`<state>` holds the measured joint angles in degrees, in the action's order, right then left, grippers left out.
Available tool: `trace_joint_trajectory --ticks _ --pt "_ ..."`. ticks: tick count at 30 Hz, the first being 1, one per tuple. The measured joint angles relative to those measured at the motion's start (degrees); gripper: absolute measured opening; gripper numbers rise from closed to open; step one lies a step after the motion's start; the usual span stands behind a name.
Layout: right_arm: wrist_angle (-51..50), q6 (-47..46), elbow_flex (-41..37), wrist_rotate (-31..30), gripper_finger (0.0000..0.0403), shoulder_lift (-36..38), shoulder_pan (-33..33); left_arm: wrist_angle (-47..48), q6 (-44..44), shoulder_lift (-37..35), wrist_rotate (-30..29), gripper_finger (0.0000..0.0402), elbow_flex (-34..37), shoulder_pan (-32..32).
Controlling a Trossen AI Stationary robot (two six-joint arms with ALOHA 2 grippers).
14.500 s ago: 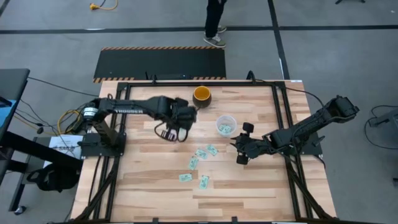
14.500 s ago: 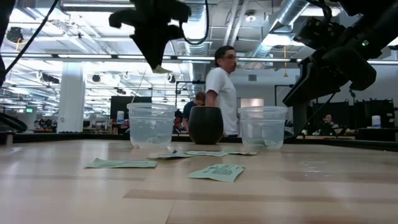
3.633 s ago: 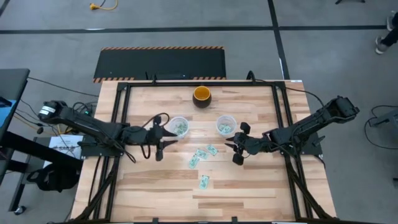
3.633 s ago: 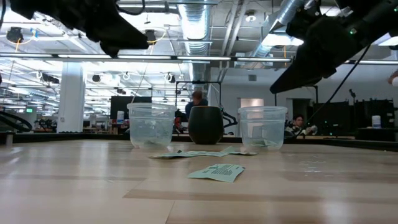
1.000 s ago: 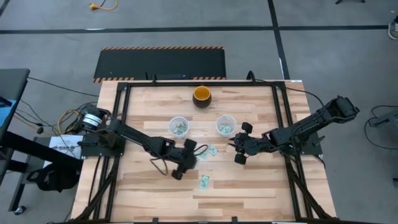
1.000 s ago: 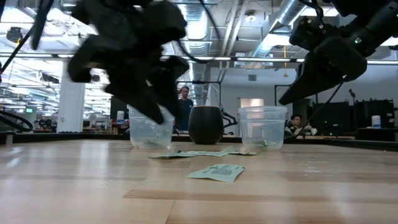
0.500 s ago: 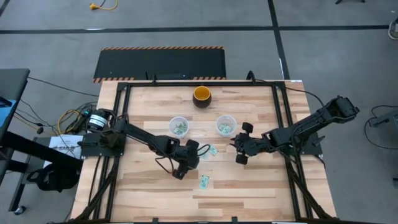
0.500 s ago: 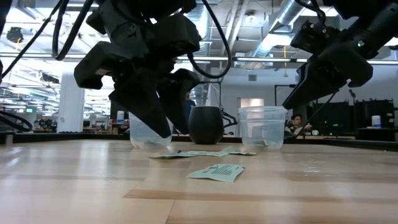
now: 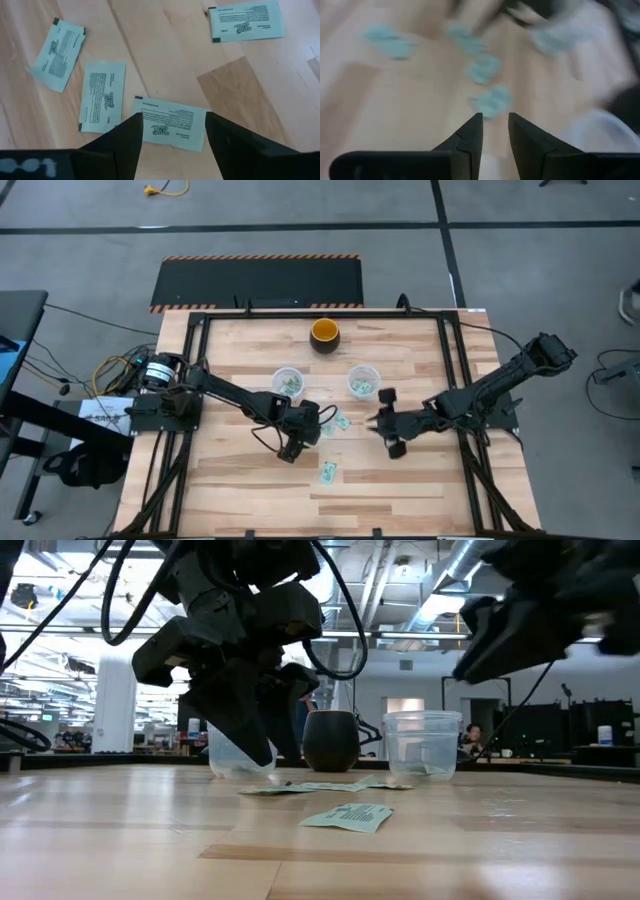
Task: Pick and place Stevia / Truvia into bins
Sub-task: Put the stevia packet into the left transparent container
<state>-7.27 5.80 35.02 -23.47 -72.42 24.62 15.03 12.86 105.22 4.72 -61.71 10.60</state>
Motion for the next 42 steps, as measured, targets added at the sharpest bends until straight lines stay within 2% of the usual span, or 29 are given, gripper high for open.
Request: trace_joint_trajectory --ticks 5,9,28,35,39,42 --pt "0.05 5.22 1.40 10.09 0.0087 0.00 2.00 -1.05 -0.22 2.44 2.57 0.0206 0.09 -0.60" --pt "0.09 5.25 1.95 10.06 0.0087 0.00 2.38 -3.25 -0.18 3.63 4.18 0.0206 0.03 -1.05" --pt "0.02 5.21 1.95 9.91 0.0087 0.00 2.25 -0.99 0.35 3.57 4.45 0.0202 0.00 -2.15" --pt "1.93 4.75 1.95 9.88 0.0087 0.00 2.25 -0.81 0.39 3.55 4.38 0.0142 0.00 -2.15" --pt "6.93 4.40 1.93 9.73 0.0087 0.00 2.25 -0.77 0.39 3.55 4.72 0.0098 0.00 -2.15" --pt "12.23 -0.40 1.93 8.38 0.0085 0.36 2.23 -0.70 0.37 3.55 5.19 0.0068 0.00 -2.13"
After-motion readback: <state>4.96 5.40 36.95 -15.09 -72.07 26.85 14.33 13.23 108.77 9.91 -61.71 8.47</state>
